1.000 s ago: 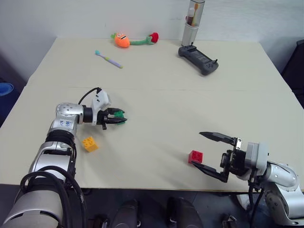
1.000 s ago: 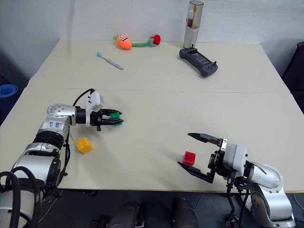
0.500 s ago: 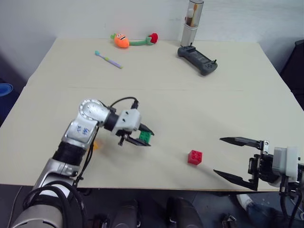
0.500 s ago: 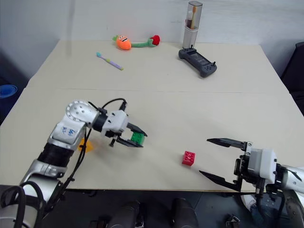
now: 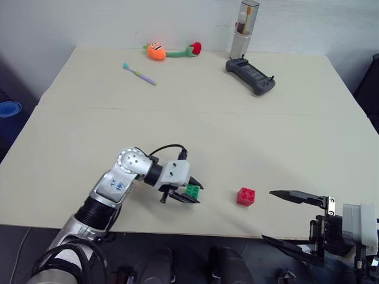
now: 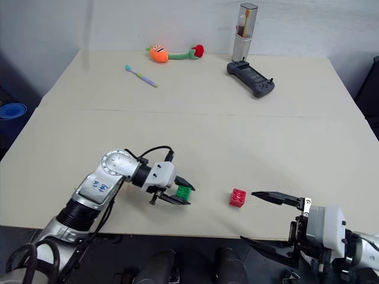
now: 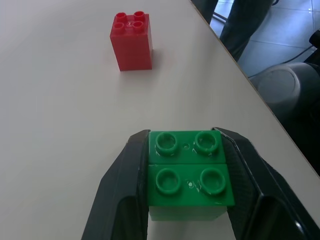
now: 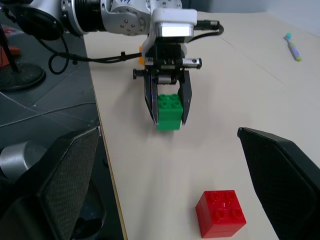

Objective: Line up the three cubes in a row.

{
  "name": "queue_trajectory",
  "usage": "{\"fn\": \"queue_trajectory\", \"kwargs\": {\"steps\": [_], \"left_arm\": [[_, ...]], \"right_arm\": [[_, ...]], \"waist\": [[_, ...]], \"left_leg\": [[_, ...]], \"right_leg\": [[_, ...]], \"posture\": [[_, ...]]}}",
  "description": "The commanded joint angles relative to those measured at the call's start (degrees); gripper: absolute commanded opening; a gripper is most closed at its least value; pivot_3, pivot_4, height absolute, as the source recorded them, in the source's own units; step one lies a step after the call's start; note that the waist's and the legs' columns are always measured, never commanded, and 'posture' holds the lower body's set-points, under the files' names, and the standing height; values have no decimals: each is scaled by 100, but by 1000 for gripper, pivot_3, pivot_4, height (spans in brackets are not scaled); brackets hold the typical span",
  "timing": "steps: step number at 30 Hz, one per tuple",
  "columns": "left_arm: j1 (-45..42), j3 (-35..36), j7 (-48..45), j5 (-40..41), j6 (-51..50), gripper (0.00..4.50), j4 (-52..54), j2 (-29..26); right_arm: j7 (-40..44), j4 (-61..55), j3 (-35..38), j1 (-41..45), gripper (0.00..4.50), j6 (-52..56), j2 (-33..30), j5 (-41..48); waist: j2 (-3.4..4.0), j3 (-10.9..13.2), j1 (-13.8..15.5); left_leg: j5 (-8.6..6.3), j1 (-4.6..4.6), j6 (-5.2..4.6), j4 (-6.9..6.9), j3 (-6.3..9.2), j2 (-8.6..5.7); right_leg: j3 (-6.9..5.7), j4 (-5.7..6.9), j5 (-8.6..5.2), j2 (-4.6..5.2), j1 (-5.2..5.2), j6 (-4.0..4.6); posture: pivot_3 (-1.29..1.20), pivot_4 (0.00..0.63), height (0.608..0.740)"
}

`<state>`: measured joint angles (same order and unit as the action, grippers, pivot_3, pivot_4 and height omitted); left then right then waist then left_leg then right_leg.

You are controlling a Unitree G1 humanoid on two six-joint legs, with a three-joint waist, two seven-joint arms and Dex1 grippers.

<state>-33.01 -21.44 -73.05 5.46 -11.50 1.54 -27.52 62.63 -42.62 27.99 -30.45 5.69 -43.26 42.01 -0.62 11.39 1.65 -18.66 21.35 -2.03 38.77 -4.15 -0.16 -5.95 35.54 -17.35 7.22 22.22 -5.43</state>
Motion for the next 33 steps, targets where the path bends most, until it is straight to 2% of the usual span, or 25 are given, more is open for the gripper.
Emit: {"fn": "queue_trajectory", "kwargs": {"steps": [1, 6, 12, 23, 25, 29, 33], "left_arm": [[58, -129, 323, -122, -142, 1517, 316, 105], [268, -394, 701, -396, -220, 1517, 566, 179], [326, -468, 1066, -425, -811, 1517, 636, 319], [301, -496, 1247, -487, -706, 1517, 416, 320], [285, -442, 1372, -492, -725, 2257, 378, 378], [224, -228, 1480, -323, -505, 3328, 463, 473], [238, 142, 1464, -19, -257, 3328, 511, 440]], "right_arm": [[-168, -230, 169, -32, 4500, 58, 60, 92], [-361, -328, 10, 66, 4500, 149, 76, 50], [-424, -292, -124, 217, 4500, 215, 78, 9], [-501, -243, -348, 381, 4500, 241, 113, -27], [-499, -214, -378, 404, 4500, 237, 136, -48], [-448, -138, -430, 425, 4500, 186, 176, -111], [-368, 20, -490, 497, 4500, 107, 197, -191]], "waist": [[0, 0, -2], [0, 0, -4], [0, 0, 6], [1, -1, 26], [2, -1, 26], [2, -1, 28], [2, -1, 25]], "left_leg": [[0, 0, 0, 0, 0, 0], [0, -1, 0, 0, 0, 0], [-3, -1, -4, 9, 4, 0], [-5, -13, -6, 14, 36, -2], [-6, -13, -5, 14, 39, -2], [-7, -11, -7, 13, 42, -2], [-8, -11, -7, 14, 42, -3]], "right_leg": [[-1, 0, 0, 0, 0, 0], [-1, 1, 0, 0, -1, 0], [-3, 0, 0, 3, -7, 0], [-28, -17, 0, 11, -41, 0], [-30, -19, 0, 12, -43, 0], [-34, -22, 0, 12, -45, 0], [-36, -24, 0, 12, -46, 0]], "posture": [[0, 150, 740], [0, 150, 740], [0, 150, 740], [0, 150, 740], [0, 150, 740], [0, 150, 740], [0, 150, 740]]}}
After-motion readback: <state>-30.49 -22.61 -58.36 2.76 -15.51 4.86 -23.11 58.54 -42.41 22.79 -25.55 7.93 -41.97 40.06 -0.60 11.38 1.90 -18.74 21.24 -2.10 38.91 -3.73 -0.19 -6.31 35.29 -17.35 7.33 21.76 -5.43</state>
